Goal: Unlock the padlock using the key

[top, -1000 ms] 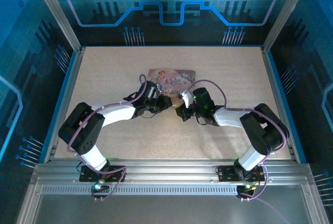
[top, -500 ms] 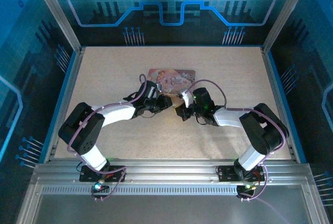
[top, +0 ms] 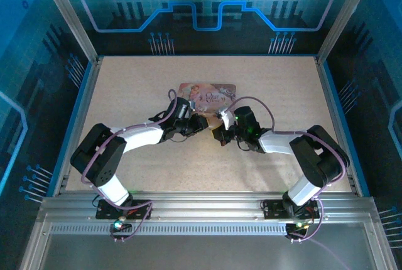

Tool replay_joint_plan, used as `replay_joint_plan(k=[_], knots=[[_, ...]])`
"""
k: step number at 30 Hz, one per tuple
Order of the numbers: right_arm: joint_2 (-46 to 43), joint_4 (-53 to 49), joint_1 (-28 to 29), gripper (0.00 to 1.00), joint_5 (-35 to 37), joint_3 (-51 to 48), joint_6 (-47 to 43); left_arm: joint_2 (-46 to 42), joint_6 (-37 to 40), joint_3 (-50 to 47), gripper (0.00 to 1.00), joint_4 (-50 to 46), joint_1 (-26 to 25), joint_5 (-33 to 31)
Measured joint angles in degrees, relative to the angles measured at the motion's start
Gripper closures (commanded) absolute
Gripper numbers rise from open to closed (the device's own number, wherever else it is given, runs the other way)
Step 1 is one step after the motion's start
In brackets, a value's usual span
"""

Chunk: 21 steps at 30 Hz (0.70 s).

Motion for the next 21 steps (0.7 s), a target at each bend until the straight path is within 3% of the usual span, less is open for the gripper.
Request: replay_joint_plan(k=[21], knots=[[0.5,1.2,0.1,1.00,-0.3,0.0,1.0,0.0,-1.0,0.0,0.90,0.6,0.0,-0.2]])
